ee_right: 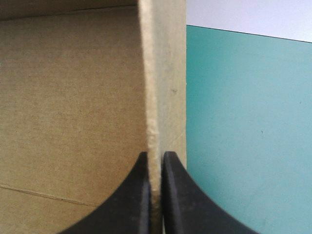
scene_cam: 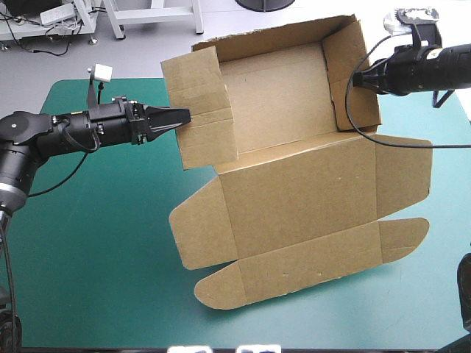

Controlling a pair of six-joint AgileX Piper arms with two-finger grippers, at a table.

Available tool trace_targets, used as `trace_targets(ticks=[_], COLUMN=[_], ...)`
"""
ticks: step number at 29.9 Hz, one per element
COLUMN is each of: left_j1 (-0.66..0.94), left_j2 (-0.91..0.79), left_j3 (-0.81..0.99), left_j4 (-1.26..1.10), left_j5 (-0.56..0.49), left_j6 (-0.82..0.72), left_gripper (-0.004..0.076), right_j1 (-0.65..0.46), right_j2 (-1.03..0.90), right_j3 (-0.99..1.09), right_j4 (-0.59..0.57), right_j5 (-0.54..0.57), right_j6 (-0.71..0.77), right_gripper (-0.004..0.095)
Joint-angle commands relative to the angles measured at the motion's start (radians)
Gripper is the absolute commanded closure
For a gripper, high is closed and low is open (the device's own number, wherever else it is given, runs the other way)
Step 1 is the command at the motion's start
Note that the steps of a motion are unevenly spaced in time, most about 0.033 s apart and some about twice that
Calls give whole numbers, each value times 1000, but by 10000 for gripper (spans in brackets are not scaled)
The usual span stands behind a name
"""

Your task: Fold the box

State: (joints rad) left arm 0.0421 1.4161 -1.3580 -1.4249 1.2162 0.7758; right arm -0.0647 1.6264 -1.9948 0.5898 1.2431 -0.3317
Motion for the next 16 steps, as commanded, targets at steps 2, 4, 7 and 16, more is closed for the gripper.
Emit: trace_targets(ticks=[2,4,7,16], left_j1=[-6,-6,-6,-116], left_j2=[-38,-38,-38,-38], left_j3=[-33,-33,-33,-34], left_j4=[-106,-106,-106,-4], left_j5=[50,34,0,-216], left_j6=[3,3,3,-23], left_gripper=[279,271,271,272], right_j1=[-3,-3,-1,141], right_j2=[-39,-35,-29,-23], right_j3=[-26,-26,-26,-26], right_j4=[65,70,74,-53], right_j5=[-16,-16,-16,-93], right_j6=[10,14,22,105], right_gripper=[931,931,930,920])
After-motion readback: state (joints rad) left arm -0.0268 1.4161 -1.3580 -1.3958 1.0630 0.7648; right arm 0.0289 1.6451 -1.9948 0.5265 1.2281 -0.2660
